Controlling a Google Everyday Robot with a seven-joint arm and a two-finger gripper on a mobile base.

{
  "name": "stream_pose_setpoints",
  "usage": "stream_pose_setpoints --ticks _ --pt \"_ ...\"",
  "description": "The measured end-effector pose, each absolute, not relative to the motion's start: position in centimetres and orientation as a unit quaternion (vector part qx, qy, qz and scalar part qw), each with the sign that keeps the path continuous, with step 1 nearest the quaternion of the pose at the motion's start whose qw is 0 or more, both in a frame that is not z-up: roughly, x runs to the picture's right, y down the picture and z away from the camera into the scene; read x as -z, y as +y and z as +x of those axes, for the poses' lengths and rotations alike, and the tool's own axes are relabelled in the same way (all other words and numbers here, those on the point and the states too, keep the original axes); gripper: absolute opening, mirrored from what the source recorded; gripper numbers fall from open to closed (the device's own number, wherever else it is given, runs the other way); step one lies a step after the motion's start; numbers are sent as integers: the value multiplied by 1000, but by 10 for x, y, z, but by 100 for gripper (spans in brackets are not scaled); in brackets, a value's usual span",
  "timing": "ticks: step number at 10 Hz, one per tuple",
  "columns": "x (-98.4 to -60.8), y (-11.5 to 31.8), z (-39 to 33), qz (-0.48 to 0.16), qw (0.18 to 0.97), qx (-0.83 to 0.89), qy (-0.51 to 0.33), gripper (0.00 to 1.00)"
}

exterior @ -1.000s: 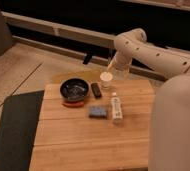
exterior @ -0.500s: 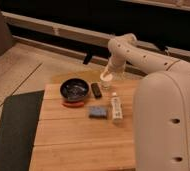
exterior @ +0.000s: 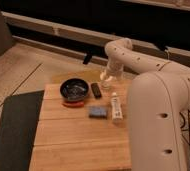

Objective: Stand the bottle upright

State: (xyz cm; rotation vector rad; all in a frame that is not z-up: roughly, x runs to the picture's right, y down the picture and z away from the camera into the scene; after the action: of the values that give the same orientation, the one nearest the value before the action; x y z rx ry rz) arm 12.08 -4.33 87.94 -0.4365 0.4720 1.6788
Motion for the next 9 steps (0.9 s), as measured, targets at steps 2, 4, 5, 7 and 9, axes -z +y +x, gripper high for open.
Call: stream_pose_setpoints --ticks 2,4,5,7,9 --pt "-879 -30 122 -197 615 -734 212 65" --pt "-876 -11 126 -204 600 -741 224 65" --pt "-874 -6 129 -204 595 -743 226 65" --pt "-873 -5 138 -192 599 -745 221 65" --pt "-876 -6 142 -191 607 -744 204 65"
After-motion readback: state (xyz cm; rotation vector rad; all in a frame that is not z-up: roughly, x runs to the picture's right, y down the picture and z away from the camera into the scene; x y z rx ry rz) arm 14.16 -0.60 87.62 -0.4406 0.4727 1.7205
